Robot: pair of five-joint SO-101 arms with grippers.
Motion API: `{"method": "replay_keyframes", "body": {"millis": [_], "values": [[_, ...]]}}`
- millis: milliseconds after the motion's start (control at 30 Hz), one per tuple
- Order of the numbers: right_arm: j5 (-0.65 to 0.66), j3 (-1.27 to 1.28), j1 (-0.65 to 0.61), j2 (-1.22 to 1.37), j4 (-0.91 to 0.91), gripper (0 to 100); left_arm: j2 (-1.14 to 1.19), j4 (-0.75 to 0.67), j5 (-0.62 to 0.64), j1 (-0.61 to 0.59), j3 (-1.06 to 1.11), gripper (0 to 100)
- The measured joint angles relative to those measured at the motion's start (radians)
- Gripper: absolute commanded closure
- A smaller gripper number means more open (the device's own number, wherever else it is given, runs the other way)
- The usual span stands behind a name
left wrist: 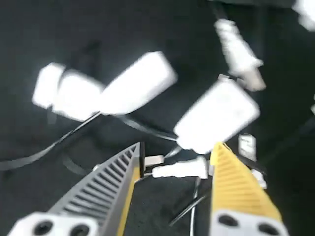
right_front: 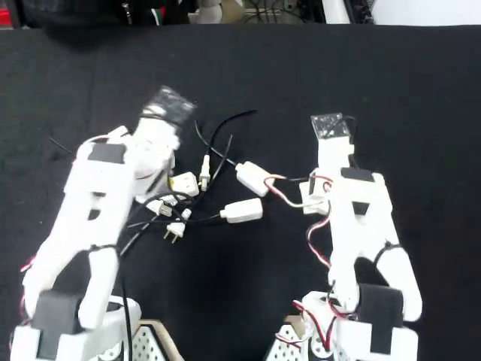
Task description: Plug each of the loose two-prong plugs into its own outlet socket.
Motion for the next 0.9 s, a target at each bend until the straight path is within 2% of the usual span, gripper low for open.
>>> {"method": "replay_keyframes", "body": {"millis": [200,400,600,900], "values": [[0.006,-0.014,0.000,0.021,0.000,97.6,0.064,0.008,-0.238,0.017,-0.034,76],[0.012,-0.014,0.000,0.021,0.000,97.6,0.083,0.003,-0.374,0.026,-0.011,76],[0.012,-0.014,0.000,0.021,0.000,97.6,0.138,-0.190,-0.362,0.026,0.094,76],[0.012,-0.014,0.000,0.023,0.000,97.6,0.226,-0.310,-0.253,0.046,0.103,77]]}}
